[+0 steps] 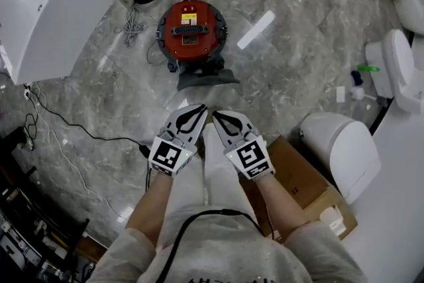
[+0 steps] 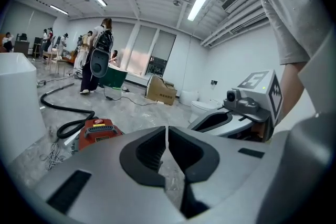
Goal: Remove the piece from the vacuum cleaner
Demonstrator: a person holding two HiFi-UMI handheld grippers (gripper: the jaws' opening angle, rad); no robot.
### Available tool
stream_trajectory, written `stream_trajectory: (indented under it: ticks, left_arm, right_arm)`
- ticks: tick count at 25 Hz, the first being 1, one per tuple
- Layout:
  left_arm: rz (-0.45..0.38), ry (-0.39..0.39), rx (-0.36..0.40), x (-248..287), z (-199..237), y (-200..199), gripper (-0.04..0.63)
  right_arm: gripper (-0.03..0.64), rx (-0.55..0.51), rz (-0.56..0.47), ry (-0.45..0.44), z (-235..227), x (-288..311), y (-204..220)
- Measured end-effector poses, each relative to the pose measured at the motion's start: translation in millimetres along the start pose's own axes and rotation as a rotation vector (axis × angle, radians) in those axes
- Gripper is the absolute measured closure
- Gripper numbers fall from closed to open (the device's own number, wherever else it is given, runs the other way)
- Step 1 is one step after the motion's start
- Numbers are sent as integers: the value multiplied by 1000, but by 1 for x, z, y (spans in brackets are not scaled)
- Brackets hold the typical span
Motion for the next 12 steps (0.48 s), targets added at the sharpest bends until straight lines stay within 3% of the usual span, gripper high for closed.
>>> stream_trajectory:
  ticks: [12]
  left_arm:
    - [51,-30,-41,49,31,58,572]
  right_arm:
    - [601,-2,128,-120,-45,59,59]
Point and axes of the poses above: the fingertips, and each gripper's own axes: x forward along the fingers, z to its left, y out of its underside, the point moved 1 cm from there along -x, backward along the fingers, and after that the axes turned 12 degrees about -y, right-handed, at the moved point
